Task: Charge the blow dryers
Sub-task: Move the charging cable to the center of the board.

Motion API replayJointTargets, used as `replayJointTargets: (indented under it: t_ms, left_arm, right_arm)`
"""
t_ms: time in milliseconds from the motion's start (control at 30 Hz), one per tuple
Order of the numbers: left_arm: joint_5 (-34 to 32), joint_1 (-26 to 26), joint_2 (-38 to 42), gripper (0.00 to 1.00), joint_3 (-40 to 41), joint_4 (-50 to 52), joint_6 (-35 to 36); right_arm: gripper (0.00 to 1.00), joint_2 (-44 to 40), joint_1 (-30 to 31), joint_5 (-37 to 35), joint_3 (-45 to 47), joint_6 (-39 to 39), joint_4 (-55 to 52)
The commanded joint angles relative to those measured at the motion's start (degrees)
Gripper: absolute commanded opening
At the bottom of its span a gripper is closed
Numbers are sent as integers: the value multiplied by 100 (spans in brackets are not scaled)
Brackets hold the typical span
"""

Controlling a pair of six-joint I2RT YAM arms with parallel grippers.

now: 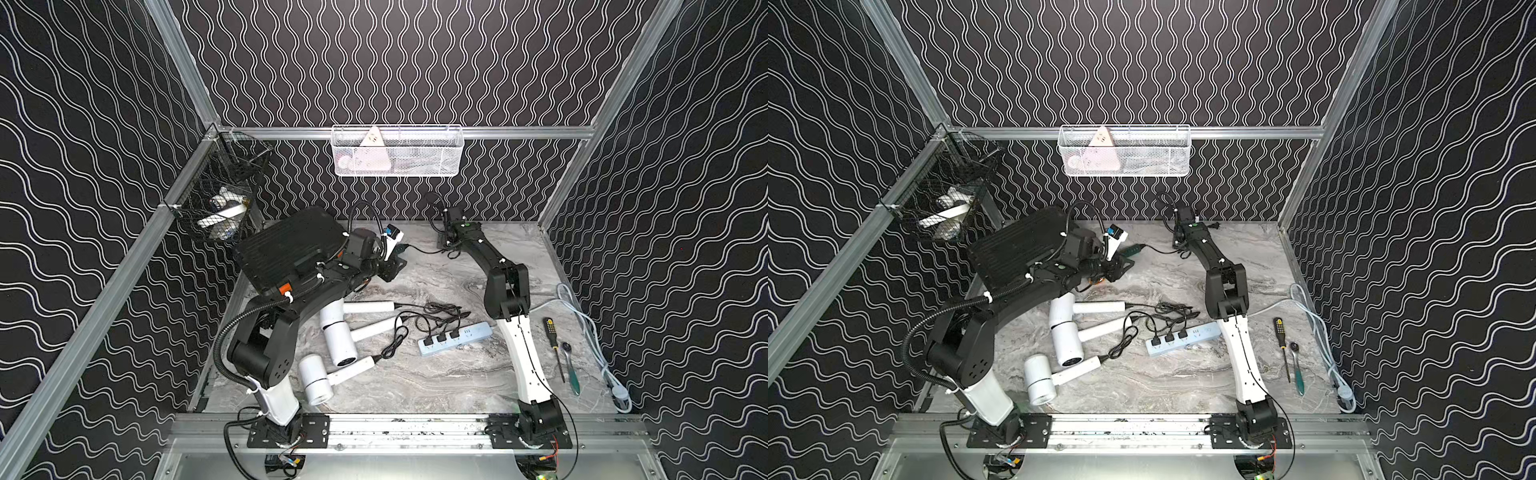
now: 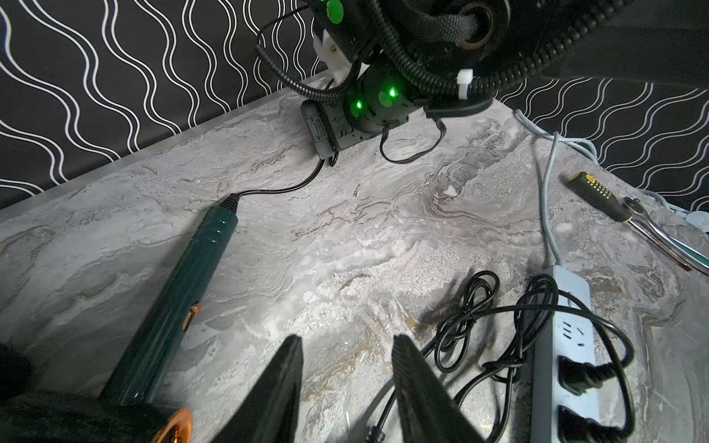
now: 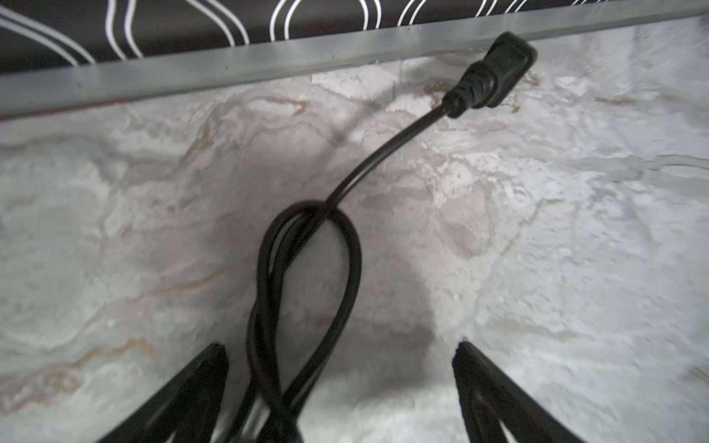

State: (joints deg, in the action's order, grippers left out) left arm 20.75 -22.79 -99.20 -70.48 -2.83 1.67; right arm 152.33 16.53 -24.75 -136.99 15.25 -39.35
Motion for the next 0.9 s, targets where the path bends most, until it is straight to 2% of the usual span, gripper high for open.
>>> replayJointTargets:
  t_ms: [0, 100, 267, 567, 633, 733, 867]
  left_arm:
    - [-12, 22, 92, 43, -1, -81, 78]
    - [-51, 24, 161, 43, 12, -52, 129]
    - [-190, 46, 282, 43, 43, 59, 308]
    - [-345, 64, 380, 44, 97, 171, 458]
    - [-310, 64, 355, 44, 57, 261, 473]
    - [-141, 64, 332, 44, 77, 227, 478]
    - [495, 47, 69, 44, -17, 77, 521]
  right_arm:
    - [92, -263, 199, -311, 496, -268, -610]
    - [91, -670, 421, -71, 974, -70, -711]
    - [88, -1428, 753, 807, 1919, 354, -697]
    - [88, -2201, 1291, 1874, 2787, 717, -831]
    - [89, -2286, 1216, 1953, 2776, 879, -895]
    - [90, -2567, 789, 2116, 2634, 1036, -1077]
    - [92, -3403, 142, 2222, 2913, 1130, -939]
